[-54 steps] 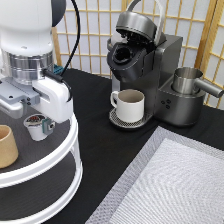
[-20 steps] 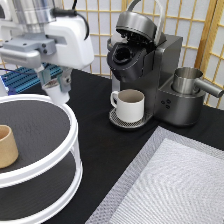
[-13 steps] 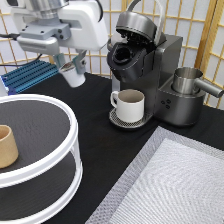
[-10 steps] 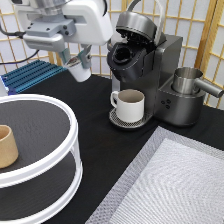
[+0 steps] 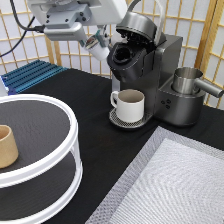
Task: Make coffee
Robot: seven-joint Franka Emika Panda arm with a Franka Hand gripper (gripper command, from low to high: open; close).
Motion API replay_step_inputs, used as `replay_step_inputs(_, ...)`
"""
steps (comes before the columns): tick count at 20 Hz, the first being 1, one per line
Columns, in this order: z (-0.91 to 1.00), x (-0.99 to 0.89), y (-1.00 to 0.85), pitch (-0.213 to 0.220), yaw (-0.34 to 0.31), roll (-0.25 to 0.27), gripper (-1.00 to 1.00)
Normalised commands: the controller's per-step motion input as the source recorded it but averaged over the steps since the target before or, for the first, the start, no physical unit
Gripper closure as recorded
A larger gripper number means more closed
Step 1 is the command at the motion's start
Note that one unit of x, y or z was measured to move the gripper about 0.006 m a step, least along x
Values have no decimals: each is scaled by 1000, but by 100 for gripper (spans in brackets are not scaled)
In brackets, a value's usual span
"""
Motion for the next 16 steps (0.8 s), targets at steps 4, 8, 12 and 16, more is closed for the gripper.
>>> replay_step_inputs(4,534,344,234,130,132,255,100)
replay_step_inputs(8,484,481,118,160,102,247,100)
replay_step_inputs(12,395,660,-84,171,20,278,100)
replay_step_inputs(16,46,554,-50,114,0,203,100)
